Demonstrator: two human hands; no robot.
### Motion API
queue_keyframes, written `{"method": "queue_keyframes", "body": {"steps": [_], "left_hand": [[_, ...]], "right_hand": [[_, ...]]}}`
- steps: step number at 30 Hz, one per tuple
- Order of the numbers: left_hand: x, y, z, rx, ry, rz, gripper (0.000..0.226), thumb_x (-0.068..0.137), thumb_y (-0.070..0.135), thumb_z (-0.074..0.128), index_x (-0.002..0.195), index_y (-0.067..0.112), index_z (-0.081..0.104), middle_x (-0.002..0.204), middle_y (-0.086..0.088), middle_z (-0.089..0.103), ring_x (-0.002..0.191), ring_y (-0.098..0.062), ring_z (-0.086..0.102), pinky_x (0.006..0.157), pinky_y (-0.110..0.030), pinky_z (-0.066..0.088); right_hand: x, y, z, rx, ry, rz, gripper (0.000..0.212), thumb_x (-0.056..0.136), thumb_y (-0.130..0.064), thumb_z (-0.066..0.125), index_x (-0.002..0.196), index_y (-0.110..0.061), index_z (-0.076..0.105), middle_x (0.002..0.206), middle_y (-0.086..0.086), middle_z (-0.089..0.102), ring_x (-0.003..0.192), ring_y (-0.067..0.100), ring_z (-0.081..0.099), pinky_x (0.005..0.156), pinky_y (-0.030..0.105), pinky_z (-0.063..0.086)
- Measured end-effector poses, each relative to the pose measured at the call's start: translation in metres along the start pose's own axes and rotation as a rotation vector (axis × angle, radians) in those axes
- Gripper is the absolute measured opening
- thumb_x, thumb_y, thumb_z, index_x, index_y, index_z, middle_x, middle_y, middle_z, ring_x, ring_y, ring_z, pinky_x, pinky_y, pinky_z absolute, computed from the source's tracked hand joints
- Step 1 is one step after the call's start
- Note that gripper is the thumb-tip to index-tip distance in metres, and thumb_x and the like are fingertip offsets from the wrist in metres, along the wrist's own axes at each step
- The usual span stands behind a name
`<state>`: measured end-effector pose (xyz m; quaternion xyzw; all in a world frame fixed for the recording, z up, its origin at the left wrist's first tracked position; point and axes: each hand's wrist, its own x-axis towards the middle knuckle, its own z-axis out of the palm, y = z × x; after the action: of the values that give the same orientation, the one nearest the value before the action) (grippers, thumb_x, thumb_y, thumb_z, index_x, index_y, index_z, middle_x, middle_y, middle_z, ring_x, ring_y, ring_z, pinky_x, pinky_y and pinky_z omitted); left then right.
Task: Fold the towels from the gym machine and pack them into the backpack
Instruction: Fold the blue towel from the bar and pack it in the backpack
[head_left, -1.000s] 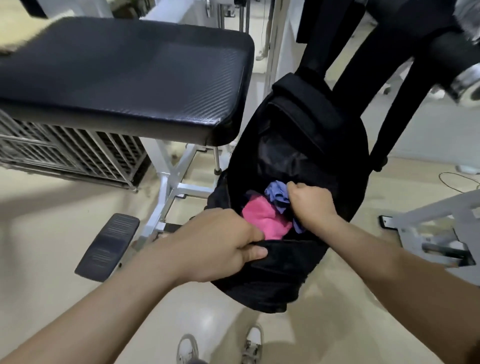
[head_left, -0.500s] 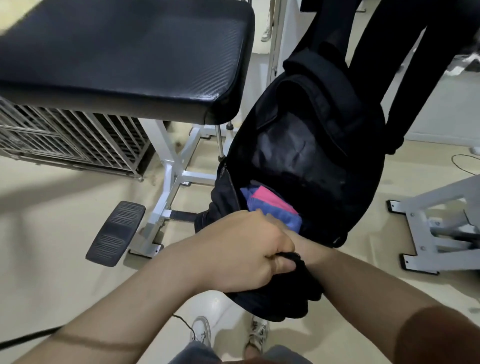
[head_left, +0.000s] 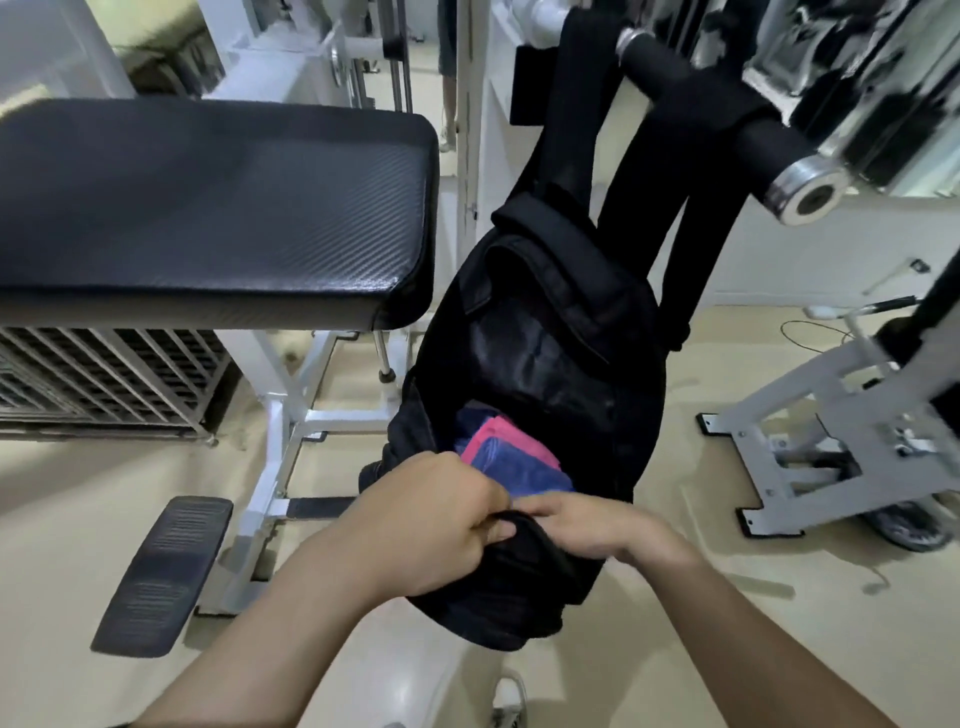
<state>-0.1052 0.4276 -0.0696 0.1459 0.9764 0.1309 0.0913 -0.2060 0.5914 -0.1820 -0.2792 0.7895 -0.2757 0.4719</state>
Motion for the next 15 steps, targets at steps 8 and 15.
{"method": "queue_keyframes", "body": {"steps": [8, 15], "left_hand": [[-0.013, -0.037, 0.009, -0.219, 0.026, 0.068, 0.037, 0.090, 0.038, 0.060, 0.061, 0.019, 0.045, 0.060, -0.002, 0.050, 0.059, -0.014, 0.042, 0.058, -0.033, 0.034], [-0.019, -0.019, 0.010, -0.655, 0.216, 0.082, 0.027, 0.089, 0.029, 0.066, 0.063, 0.032, 0.062, 0.057, 0.011, 0.059, 0.057, -0.004, 0.054, 0.058, -0.024, 0.042]], "right_hand": [[-0.079, -0.055, 0.037, 0.335, 0.403, -0.174, 0.039, 0.090, -0.030, 0.066, 0.055, -0.023, 0.051, 0.057, -0.012, 0.041, 0.056, 0.006, 0.038, 0.055, 0.024, 0.031], [-0.092, -0.011, 0.065, 0.711, 1.077, 0.133, 0.011, 0.093, -0.015, 0.059, 0.098, -0.018, 0.068, 0.084, -0.007, 0.060, 0.073, 0.000, 0.055, 0.067, 0.014, 0.043]]}}
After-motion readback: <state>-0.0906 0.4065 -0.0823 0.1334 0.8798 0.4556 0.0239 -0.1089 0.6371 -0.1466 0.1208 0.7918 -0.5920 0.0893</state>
